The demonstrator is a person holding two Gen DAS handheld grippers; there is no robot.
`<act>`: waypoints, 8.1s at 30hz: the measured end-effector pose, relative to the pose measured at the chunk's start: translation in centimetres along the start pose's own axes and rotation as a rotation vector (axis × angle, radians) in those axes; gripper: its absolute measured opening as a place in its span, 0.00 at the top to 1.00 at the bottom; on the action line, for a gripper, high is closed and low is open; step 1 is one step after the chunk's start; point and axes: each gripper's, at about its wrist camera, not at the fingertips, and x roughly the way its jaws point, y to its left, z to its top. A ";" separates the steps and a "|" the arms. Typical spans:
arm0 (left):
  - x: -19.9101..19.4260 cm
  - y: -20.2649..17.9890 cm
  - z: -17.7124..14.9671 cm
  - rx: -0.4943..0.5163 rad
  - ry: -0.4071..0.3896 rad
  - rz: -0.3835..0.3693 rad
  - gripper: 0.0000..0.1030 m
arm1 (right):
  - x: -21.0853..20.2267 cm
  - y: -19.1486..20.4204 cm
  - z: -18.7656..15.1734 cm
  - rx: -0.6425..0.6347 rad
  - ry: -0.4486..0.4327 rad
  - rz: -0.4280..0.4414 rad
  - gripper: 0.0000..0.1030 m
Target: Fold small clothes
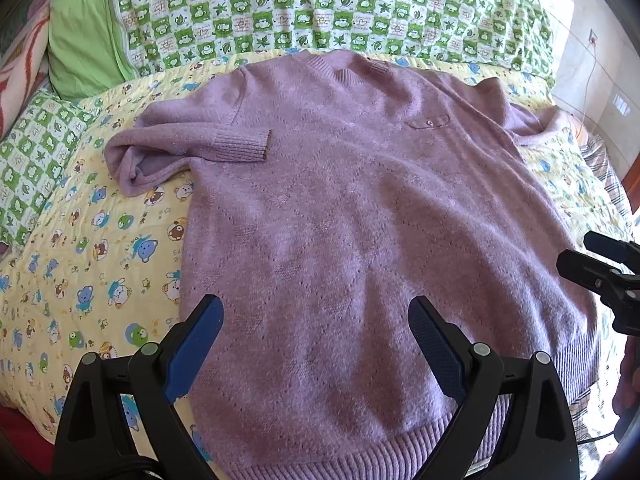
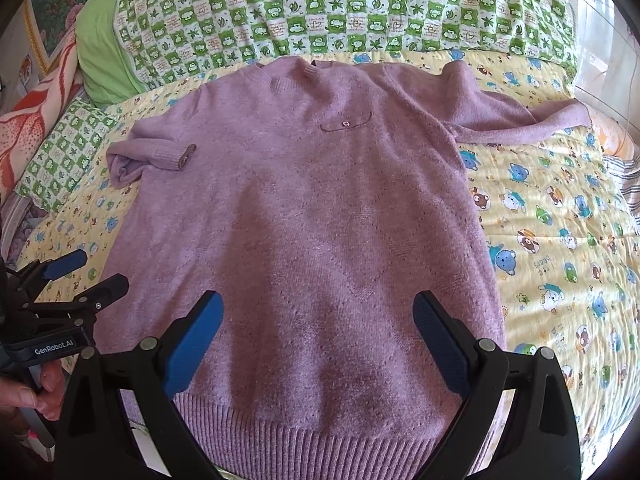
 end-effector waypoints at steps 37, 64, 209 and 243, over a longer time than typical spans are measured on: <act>9.2 0.5 14.6 -0.106 0.035 0.079 0.08 | 4.1 -31.5 13.3 0.695 -0.165 -0.170 0.07; 14.0 3.7 15.1 -0.237 0.127 0.058 0.08 | 3.6 -23.8 25.5 0.416 -0.438 0.319 0.87; 13.6 -4.6 26.5 -0.246 0.036 -0.547 0.80 | 10.3 -6.1 14.9 0.218 -0.050 0.208 0.44; 19.3 14.7 15.5 -0.323 0.104 0.311 0.43 | 5.6 -7.6 22.4 0.237 -0.210 0.543 0.96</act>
